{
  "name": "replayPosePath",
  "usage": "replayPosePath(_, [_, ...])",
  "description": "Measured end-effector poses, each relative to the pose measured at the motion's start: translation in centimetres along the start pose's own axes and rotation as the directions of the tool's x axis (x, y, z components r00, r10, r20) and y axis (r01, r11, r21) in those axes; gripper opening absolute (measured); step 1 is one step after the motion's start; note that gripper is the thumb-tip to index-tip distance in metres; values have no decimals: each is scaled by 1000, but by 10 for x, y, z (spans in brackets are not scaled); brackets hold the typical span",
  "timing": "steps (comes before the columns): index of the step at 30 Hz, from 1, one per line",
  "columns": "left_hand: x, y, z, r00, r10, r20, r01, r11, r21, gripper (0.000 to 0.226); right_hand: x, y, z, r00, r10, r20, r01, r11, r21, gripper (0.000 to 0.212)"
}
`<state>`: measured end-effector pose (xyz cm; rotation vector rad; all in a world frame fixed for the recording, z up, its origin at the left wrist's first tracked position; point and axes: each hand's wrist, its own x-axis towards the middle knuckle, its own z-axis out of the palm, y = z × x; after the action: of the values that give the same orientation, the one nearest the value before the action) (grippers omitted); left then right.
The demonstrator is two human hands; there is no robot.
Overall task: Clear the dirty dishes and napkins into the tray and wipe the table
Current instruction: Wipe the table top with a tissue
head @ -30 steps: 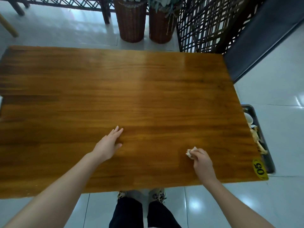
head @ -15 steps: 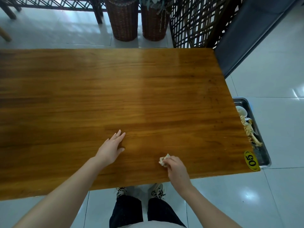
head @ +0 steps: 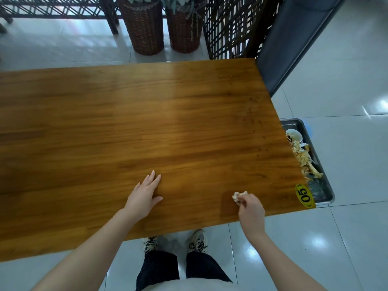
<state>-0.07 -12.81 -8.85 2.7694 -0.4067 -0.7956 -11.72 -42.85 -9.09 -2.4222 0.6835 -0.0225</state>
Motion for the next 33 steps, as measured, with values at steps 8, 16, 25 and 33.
replayPosePath(8, [2, 22, 9, 999, 29, 35, -31, 997, 65, 82, -18, 1, 4, 953, -249, 173, 253, 967, -5, 17])
replayPosePath(16, [-5, 38, 17, 999, 21, 26, -23, 996, 91, 86, 40, 79, -59, 986, 146, -80, -142, 988, 57, 14])
replayPosePath(25, [-18, 45, 20, 1000, 14, 27, -16, 997, 73, 88, 27, 48, -29, 988, 111, -103, -109, 994, 18, 13])
replayPosePath(33, [-21, 42, 26, 997, 7, 74, -11, 998, 54, 93, 18, 29, -14, 995, -69, 73, 72, 996, -44, 17])
